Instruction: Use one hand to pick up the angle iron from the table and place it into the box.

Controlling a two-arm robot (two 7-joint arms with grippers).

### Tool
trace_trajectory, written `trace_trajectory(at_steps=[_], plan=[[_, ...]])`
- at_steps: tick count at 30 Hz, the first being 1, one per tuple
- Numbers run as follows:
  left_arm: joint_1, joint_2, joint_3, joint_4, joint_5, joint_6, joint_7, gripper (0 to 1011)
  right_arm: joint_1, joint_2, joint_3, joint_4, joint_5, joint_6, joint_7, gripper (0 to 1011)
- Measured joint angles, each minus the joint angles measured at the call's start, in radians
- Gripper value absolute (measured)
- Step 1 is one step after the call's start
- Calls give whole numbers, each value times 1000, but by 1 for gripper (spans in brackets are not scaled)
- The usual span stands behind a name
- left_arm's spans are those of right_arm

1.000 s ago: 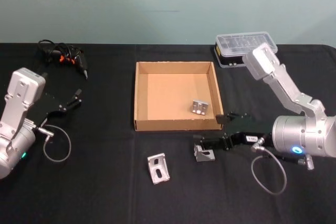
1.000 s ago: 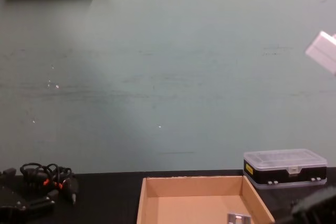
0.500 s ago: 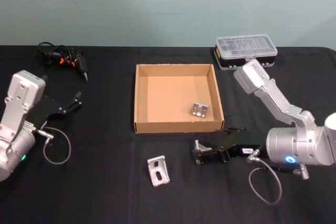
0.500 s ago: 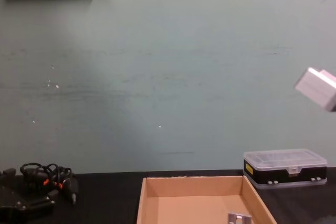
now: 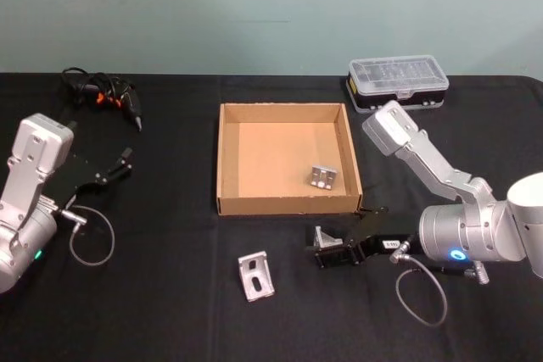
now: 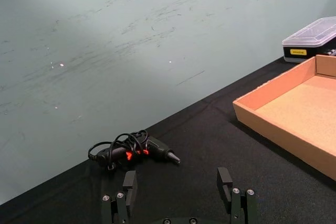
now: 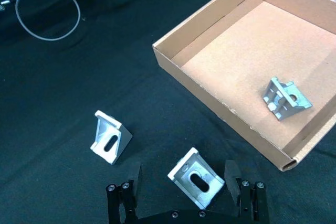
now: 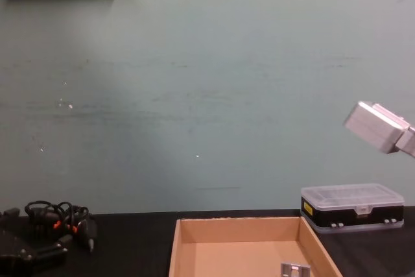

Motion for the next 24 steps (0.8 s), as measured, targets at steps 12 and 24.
trace_trajectory(at_steps=[12, 24], plan=[[0, 0, 0, 0, 0, 0, 0, 1000, 62, 22, -73, 55, -53, -52, 106, 1003], [0, 0, 0, 0, 0, 0, 0, 1000, 111, 63, -115, 93, -107, -120, 205, 1003]])
